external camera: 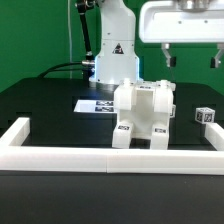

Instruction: Assemble chair

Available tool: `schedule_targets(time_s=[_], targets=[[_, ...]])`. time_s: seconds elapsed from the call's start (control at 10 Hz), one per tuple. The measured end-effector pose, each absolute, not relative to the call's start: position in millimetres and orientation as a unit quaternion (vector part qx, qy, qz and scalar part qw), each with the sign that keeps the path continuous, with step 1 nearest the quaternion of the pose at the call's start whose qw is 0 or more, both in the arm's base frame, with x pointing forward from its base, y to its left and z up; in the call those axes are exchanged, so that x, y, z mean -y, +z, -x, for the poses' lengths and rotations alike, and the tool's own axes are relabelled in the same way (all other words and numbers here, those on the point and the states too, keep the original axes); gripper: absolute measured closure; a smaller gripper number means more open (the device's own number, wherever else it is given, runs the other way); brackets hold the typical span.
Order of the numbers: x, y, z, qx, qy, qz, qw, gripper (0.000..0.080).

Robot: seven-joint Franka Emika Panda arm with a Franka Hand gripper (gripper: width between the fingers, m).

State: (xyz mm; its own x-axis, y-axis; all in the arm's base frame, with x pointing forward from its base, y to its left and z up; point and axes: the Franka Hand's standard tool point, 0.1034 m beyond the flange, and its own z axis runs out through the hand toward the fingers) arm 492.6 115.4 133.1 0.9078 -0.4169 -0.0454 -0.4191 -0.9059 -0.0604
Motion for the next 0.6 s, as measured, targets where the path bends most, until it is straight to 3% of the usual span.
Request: schedule_targets(time_s=[0.3,0.6], targets=[[-127.6,119.9,-482.5,-0.217,0.007,0.976,0.036,0.0151],[-130.5,119.6,-482.5,-0.199,0.004,0.979,0.037,0.0151]])
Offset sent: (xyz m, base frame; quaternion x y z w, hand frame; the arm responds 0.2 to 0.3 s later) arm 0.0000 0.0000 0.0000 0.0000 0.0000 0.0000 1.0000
